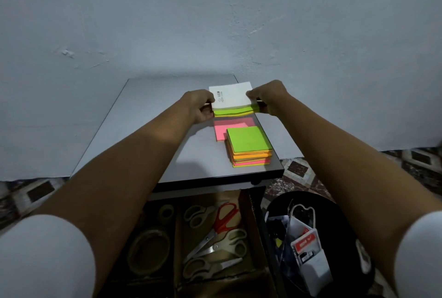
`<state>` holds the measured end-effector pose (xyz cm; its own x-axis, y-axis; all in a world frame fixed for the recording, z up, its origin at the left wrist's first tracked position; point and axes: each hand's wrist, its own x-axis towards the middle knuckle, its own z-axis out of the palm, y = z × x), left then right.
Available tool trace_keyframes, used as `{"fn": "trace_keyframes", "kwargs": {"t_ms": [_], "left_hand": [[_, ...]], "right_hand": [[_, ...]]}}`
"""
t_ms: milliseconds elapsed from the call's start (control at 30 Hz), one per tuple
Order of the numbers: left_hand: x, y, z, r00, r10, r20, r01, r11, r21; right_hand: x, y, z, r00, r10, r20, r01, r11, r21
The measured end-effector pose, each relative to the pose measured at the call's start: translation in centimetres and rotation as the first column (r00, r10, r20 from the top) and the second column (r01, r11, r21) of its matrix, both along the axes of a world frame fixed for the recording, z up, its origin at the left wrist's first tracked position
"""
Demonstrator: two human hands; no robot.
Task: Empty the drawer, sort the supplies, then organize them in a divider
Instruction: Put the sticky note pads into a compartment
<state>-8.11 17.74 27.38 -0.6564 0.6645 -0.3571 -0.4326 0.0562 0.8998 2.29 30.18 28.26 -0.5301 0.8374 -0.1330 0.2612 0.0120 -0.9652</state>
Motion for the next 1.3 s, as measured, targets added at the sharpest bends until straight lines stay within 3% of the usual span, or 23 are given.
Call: {"fn": "trace_keyframes", "kwargs": {"t_ms": [333,433,967,1300], "left_hand": [[1.5,-6.9,3.0,0.983,-0.182,0.030,0.178,0.979,0.100],[3.2,-10.0,2.4,0.976,-0.209,0.053,0.201,0.970,0.134],[13.0,-23.3,-8.4,0.971,-0.132,0.198,0.126,0.991,0.046],[16.0,-26.2,-13.7,0.963,-0.109,0.248,0.111,0.994,0.007]], "right_hand": [[3.4,-3.8,2.5,0.981,0.111,-0.160,-0.148,0.958,-0.246],[5.6,-6.4,1.8,0.980,0.136,-0.148,-0.172,0.948,-0.269],[15.6,-18.5,-7.8,0.979,0.194,-0.065,-0.205,0.936,-0.286],[18.7,-20.9,-13.1,0.974,0.223,-0.046,-0.213,0.819,-0.533]]}}
